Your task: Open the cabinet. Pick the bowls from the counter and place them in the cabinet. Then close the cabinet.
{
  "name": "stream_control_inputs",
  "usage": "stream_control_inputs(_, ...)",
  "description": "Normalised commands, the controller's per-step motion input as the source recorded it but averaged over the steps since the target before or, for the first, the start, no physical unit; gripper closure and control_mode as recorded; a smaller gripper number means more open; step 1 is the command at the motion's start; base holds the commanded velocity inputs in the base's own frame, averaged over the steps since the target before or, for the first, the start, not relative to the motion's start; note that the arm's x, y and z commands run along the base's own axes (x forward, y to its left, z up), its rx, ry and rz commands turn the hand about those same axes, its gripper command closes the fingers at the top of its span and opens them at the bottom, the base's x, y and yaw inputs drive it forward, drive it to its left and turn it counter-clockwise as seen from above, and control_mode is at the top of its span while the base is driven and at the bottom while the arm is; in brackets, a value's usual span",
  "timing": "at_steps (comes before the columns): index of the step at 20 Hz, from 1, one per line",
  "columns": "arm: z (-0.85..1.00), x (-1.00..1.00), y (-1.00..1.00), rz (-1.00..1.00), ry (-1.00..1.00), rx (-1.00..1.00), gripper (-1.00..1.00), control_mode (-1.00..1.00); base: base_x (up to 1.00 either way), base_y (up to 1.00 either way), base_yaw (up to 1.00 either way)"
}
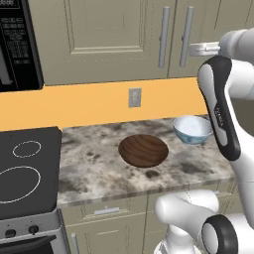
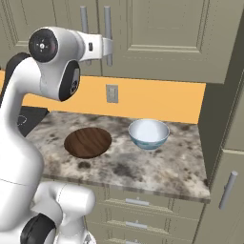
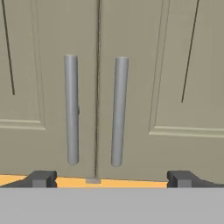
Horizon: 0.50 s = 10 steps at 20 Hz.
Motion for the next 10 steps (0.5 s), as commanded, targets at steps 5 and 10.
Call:
stream_control_inputs(5, 0.00, 0.13, 0.00, 0.00, -0.06, 0.00, -1.00, -1.00, 0.00, 0.00, 0.00)
stream_control_inputs(10, 0.00, 0.20, -0.04, 0.00, 0.00, 0.01, -1.00, -1.00, 0.00, 0.00, 0.00)
